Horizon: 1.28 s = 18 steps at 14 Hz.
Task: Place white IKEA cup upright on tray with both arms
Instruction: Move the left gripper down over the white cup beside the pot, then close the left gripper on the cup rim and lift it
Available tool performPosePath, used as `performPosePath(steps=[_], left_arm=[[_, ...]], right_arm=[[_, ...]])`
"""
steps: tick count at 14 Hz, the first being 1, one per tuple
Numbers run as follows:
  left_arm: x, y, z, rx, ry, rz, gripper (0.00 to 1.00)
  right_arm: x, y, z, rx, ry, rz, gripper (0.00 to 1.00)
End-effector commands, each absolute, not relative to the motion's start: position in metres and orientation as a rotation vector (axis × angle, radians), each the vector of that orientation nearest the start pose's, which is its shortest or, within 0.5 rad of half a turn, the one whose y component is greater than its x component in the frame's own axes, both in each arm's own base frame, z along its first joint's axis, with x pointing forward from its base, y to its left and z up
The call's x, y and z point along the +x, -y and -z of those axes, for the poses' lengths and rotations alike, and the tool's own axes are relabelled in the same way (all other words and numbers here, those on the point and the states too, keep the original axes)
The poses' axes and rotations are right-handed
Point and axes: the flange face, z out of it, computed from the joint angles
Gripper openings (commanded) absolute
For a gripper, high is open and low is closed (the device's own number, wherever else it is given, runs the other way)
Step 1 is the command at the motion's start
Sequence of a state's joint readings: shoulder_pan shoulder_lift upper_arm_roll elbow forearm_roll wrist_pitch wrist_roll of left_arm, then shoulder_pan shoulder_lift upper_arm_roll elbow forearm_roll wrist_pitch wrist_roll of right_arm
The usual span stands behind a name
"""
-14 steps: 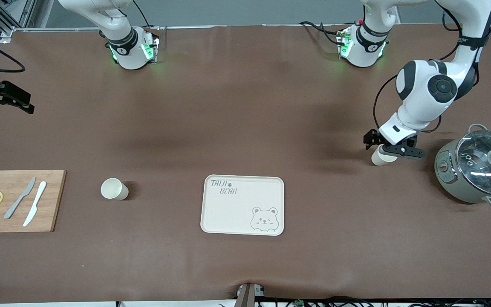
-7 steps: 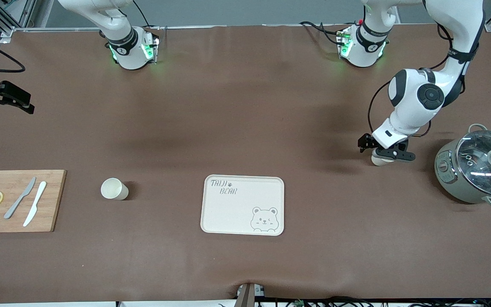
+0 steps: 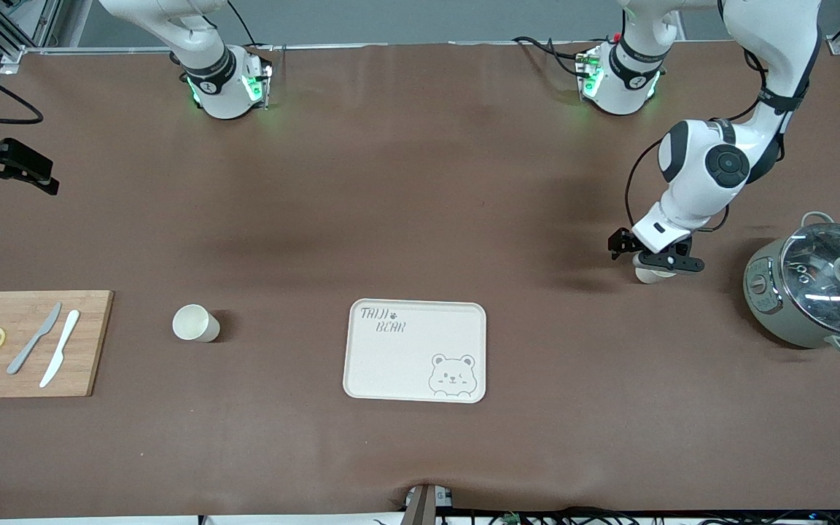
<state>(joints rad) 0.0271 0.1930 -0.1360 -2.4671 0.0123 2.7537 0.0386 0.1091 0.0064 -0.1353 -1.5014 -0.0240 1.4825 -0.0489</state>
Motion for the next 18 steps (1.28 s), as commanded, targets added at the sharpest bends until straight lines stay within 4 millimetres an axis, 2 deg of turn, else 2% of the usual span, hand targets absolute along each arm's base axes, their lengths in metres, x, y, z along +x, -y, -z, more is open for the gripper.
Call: performPosePath(steps=[1,11,13,14,16,18], left_arm=[[0.4845,0.0455,-0.2296,-3.159,-0.193,0.177,1.00],[0.4854,0.0426,-0.2267,-3.159,-0.193,0.182,0.99],[0.4857,0.0434,-0.2271,-3.159,-0.195,0.187,0.71],[0.4858,0.0434,-0.2278,-3.159,-0.193,0.189,0.53],[0.4858,0.0434,-0.2278,-3.159,-0.190,0.189,0.00],[0.4858,0.0435,-0.2272,-3.158,-0.192,0.189,0.00]], right_arm=[[0.5465,0.0133,-0.6476,-3.164,0.021,-0.042,1.00],[0.5470,0.0133,-0.6468,-3.164,0.024,-0.045,1.00],[0.5470,0.0133,-0.6468,-3.164,0.021,-0.045,1.00],[0.5470,0.0133,-0.6468,-3.164,0.021,-0.045,1.00],[0.5472,0.0133,-0.6469,-3.164,0.021,-0.042,1.00],[0.5472,0.0133,-0.6469,-3.164,0.021,-0.042,1.00]])
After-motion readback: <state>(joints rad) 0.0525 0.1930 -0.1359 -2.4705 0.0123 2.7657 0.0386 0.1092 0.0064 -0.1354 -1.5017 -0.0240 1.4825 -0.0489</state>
